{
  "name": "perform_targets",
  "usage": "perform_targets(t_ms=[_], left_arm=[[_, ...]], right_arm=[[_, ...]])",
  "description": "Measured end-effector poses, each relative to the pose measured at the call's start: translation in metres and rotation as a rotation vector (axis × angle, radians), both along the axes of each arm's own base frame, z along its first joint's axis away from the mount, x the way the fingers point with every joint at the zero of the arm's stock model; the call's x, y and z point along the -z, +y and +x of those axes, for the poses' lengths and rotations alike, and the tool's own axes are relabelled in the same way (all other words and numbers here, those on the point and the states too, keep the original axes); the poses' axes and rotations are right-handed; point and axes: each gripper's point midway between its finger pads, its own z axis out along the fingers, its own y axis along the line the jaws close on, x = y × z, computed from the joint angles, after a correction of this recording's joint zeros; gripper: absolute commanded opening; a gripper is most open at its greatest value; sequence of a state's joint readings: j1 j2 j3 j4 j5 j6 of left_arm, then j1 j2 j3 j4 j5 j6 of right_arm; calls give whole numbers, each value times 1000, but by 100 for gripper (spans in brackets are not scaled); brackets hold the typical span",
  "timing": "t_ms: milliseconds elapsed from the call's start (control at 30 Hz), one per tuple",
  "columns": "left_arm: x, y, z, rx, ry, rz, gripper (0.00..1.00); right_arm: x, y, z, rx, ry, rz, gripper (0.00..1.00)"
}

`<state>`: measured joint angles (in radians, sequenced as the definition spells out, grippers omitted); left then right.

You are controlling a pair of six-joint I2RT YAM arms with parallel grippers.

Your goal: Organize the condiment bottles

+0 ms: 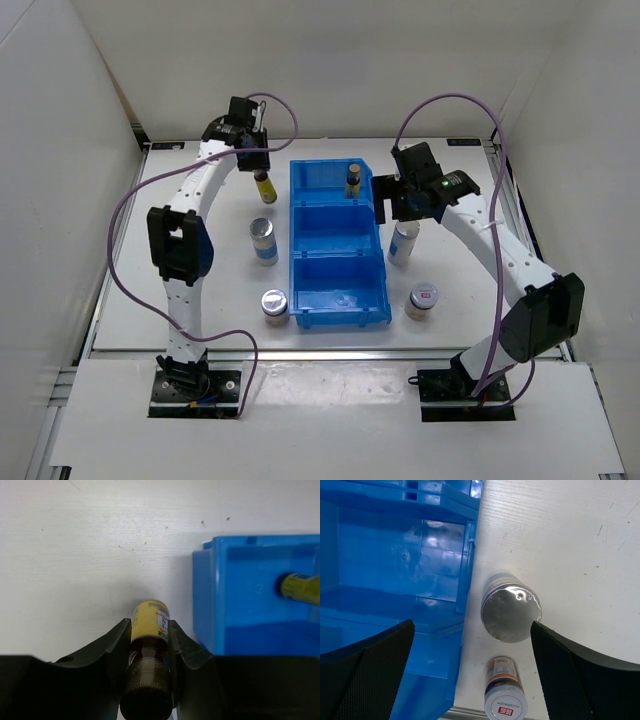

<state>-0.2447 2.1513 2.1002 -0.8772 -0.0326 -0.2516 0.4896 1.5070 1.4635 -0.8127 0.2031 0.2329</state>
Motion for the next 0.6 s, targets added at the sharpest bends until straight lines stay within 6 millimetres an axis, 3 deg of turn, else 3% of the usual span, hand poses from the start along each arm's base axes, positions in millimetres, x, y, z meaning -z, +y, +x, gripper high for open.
perform_targets(t_ms=[100,267,333,433,600], left_arm=[[-37,1,7,-8,-64,-5,11],[-127,-1,16,-19,-248,-37,11],[-150,-6,16,-14,-306,-52,11],[-159,-20,12,13,-325,-65,11],[-131,-65,7,105,-268,-57,11]], right_arm=[[2,-1,-2,0,8,-5,100],[1,-3,-5,4,7,-2,100],[1,-4,-7,5,8,-2,100],[1,-5,-8,6,7,-1,100],[9,-9,-10,15,27,-10,100]])
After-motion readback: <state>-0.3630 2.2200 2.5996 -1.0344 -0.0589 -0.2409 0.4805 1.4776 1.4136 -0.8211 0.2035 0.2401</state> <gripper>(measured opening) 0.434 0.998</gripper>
